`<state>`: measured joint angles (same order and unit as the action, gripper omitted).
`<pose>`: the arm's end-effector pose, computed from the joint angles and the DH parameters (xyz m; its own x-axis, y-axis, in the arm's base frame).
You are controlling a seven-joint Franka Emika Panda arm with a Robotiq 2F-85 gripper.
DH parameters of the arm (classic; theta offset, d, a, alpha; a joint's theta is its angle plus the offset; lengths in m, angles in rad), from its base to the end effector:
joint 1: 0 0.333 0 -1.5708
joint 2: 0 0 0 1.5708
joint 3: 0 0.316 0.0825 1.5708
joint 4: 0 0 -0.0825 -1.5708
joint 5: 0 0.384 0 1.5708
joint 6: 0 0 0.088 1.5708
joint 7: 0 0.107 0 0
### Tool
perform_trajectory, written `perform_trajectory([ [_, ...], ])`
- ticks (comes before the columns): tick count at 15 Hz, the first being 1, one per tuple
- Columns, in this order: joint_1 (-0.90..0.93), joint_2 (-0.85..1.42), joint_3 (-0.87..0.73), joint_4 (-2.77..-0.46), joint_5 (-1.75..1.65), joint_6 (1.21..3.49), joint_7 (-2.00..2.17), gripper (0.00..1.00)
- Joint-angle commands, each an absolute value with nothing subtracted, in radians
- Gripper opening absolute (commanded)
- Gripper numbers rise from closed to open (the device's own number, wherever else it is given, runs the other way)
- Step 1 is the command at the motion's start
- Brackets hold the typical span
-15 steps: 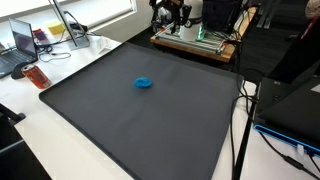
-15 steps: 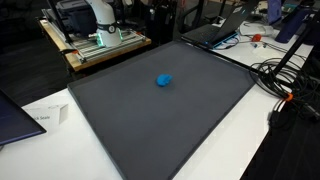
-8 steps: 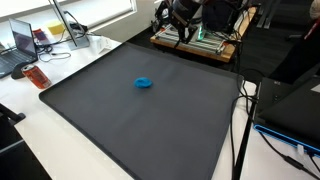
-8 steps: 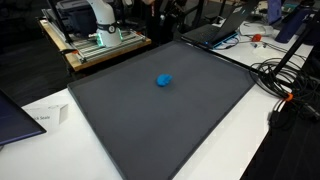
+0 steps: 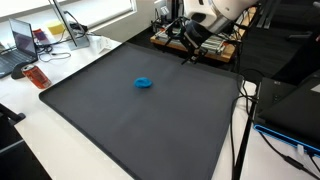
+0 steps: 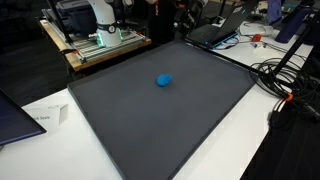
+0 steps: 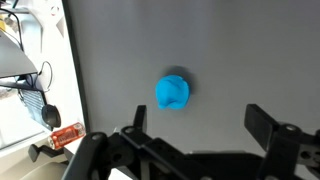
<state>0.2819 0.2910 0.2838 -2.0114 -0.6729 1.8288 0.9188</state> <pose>0.4947 0.2501 0.2968 0.9994 -0.0040 0.0337 -0.0241 -0.7829 0.6217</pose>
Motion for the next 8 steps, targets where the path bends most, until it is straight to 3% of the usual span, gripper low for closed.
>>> perform_trajectory([
  [1,0.332,0.323,0.244,-1.978,-0.670,1.806,0.919,1.00],
  [8,0.363,0.404,0.225,-1.897,-0.678,1.761,0.927,1.00],
])
